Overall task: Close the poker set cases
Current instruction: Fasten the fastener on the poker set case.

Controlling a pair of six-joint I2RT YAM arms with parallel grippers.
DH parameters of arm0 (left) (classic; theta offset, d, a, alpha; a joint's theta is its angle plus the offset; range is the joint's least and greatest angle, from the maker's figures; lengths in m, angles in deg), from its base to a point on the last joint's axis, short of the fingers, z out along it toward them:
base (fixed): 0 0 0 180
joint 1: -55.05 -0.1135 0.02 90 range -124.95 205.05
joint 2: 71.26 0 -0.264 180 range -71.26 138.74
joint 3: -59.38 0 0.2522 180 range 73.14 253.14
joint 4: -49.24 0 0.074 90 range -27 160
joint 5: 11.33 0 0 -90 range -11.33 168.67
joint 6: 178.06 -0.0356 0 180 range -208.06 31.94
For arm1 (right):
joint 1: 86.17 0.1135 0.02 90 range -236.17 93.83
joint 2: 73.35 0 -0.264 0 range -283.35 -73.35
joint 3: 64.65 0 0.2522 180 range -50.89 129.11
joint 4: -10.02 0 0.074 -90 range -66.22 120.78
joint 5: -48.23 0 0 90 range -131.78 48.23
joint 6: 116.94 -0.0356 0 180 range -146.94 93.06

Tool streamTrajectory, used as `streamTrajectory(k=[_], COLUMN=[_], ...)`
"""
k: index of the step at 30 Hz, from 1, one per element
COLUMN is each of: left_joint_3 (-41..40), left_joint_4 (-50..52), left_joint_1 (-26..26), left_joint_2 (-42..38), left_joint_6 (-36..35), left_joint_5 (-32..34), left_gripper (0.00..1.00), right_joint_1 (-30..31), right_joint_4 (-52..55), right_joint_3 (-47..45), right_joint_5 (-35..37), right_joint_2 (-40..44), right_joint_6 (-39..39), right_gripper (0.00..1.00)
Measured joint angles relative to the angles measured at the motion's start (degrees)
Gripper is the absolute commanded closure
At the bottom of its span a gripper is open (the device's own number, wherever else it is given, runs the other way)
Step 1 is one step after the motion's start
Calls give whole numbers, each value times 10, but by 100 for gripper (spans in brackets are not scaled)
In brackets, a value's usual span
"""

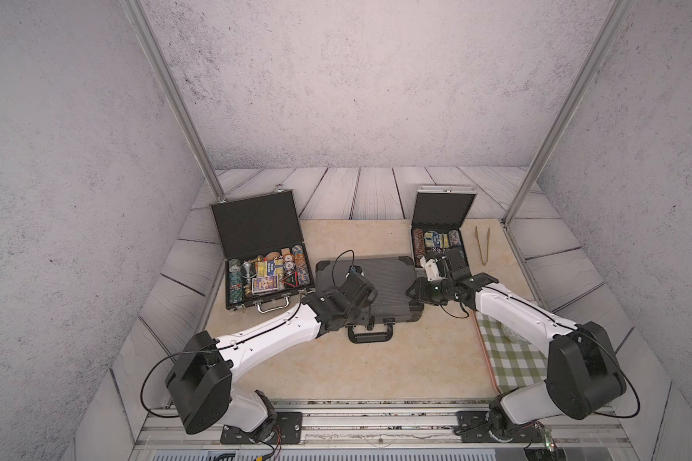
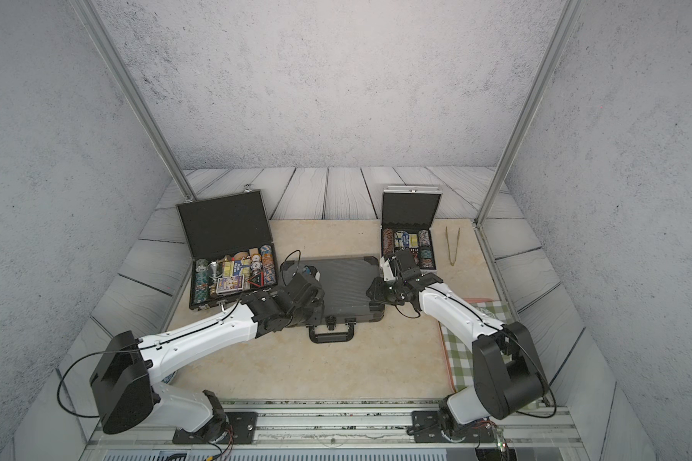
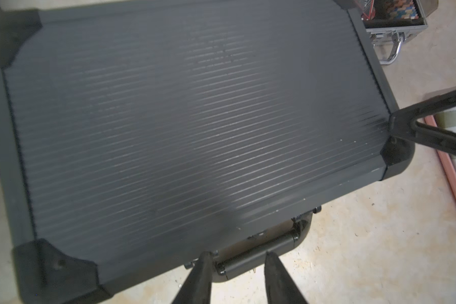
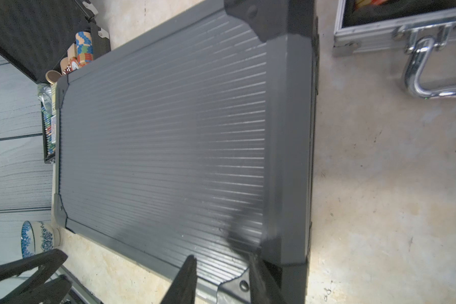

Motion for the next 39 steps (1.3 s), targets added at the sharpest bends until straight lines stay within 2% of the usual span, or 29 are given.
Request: streamTrajectory(k=[5, 10, 14, 18, 24, 27, 33, 39], left_joint_3=[-8, -6, -4, -6, -53, -83, -186, -228], left_joint_4=[4, 20, 30, 33, 22, 19, -6, -63], left_joint_1=[-54, -99, -139, -172, -172, -169, -127, -61], left_joint_2=[-1, -20, -35, -41, -89, -109, -151, -107], left_joint_6=[11, 12, 19, 24, 17, 23, 46, 74], left_joint_5=[-22, 3, 16, 15, -44, -71, -101, -109], left_gripper=[54, 49, 49, 49, 40, 22, 23, 22], right_joint_1=[0, 0, 12, 45, 100, 121, 134, 134], right_joint_4=[40, 62, 61, 32, -68, -114, -182, -192], right_joint_3=[-5, -18, -58, -121, -217, -223, -233, -233], right_joint_5=[1, -10, -21, -31, -38, -35, -24, -3], right_joint_2=[31, 75, 111, 150, 155, 117, 83, 68], right_joint_6=[8, 11, 4, -11, -42, -52, -76, -84], right_gripper=[55, 49, 48, 42, 35, 34, 34, 36])
